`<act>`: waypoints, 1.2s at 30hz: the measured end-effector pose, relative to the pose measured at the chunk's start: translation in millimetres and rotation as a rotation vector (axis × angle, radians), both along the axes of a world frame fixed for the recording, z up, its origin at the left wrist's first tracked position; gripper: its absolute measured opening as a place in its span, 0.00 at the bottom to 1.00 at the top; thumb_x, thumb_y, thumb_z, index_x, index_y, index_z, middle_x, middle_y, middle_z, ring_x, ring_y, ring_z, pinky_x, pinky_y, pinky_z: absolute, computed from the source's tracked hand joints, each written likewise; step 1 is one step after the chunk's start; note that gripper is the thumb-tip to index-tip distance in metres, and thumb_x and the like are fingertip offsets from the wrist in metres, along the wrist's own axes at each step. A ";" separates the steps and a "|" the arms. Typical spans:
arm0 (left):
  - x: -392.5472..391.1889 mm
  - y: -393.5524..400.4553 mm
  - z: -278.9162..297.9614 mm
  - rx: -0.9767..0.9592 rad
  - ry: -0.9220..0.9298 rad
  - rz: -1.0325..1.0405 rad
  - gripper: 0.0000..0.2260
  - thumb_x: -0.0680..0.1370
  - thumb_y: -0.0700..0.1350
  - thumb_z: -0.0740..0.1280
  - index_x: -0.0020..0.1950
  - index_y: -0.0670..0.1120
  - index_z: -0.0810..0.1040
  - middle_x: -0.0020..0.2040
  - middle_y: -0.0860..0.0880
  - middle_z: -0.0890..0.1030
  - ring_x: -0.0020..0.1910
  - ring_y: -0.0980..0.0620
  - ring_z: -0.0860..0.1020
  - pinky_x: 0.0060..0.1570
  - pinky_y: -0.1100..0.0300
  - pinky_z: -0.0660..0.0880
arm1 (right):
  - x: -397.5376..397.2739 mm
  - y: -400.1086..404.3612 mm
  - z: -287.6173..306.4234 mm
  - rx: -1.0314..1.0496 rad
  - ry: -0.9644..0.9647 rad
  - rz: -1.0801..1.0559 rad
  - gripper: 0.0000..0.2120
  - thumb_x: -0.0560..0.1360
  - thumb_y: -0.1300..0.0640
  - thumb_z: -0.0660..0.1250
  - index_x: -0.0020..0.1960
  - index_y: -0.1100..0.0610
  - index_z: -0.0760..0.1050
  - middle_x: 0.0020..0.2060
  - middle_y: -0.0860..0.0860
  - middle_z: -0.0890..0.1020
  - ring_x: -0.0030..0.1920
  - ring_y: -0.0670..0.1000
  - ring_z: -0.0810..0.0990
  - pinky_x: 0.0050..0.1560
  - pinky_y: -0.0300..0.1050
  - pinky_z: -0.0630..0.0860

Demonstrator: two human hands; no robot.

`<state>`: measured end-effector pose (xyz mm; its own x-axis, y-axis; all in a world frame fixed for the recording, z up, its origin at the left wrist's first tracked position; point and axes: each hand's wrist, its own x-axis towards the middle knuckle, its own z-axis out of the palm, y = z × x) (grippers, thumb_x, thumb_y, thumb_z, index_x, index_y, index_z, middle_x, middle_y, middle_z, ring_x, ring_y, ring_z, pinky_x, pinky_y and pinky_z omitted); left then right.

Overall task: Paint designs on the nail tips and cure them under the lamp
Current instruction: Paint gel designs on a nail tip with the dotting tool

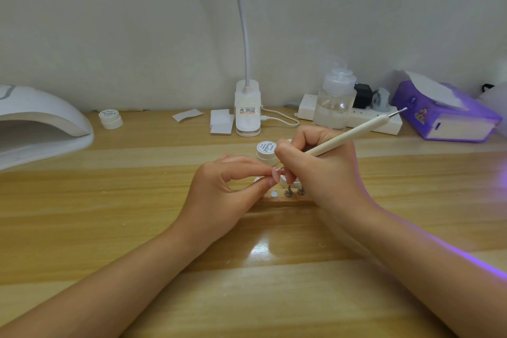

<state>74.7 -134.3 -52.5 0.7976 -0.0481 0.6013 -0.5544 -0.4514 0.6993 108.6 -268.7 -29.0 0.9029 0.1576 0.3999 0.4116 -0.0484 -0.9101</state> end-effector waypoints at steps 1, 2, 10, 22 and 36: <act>0.1 -0.1 0.0 0.001 -0.002 -0.001 0.07 0.69 0.44 0.71 0.46 0.49 0.83 0.39 0.59 0.82 0.39 0.63 0.79 0.46 0.48 0.76 | 0.1 -0.2 -0.2 0.002 -0.001 0.000 0.15 0.68 0.65 0.65 0.24 0.61 0.66 0.17 0.49 0.73 0.22 0.44 0.75 0.24 0.41 0.70; 0.0 -0.1 0.0 0.002 -0.004 -0.003 0.07 0.69 0.44 0.71 0.46 0.49 0.83 0.39 0.59 0.82 0.39 0.63 0.79 0.46 0.48 0.76 | 0.1 -0.3 -0.4 0.003 -0.004 -0.001 0.15 0.68 0.66 0.65 0.24 0.61 0.66 0.17 0.49 0.73 0.23 0.44 0.75 0.24 0.40 0.70; 0.6 0.0 -0.3 0.009 0.002 0.000 0.06 0.69 0.43 0.71 0.45 0.48 0.83 0.39 0.58 0.82 0.39 0.63 0.79 0.48 0.47 0.75 | -0.5 0.2 0.1 -0.003 -0.006 -0.008 0.13 0.67 0.64 0.65 0.25 0.63 0.67 0.17 0.49 0.73 0.23 0.45 0.75 0.26 0.43 0.72; 0.6 -0.1 -0.5 0.008 -0.006 0.005 0.07 0.69 0.44 0.71 0.46 0.49 0.83 0.39 0.59 0.82 0.40 0.63 0.79 0.48 0.45 0.75 | -0.7 0.5 -1.0 -0.003 -0.007 -0.011 0.13 0.67 0.65 0.65 0.25 0.62 0.67 0.17 0.49 0.73 0.24 0.46 0.75 0.25 0.41 0.71; 0.5 -0.3 -1.4 -0.036 0.011 0.021 0.07 0.68 0.47 0.70 0.44 0.49 0.83 0.40 0.56 0.83 0.40 0.61 0.80 0.50 0.41 0.74 | 2.1 0.9 3.0 0.147 0.098 0.008 0.16 0.66 0.66 0.64 0.22 0.57 0.66 0.16 0.48 0.69 0.19 0.46 0.70 0.27 0.42 0.76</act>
<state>75.1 -134.6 -53.8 0.8046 -0.0097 0.5938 -0.5375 -0.4371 0.7212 110.7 -267.8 -25.9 0.9374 0.1117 0.3298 0.3208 0.0908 -0.9428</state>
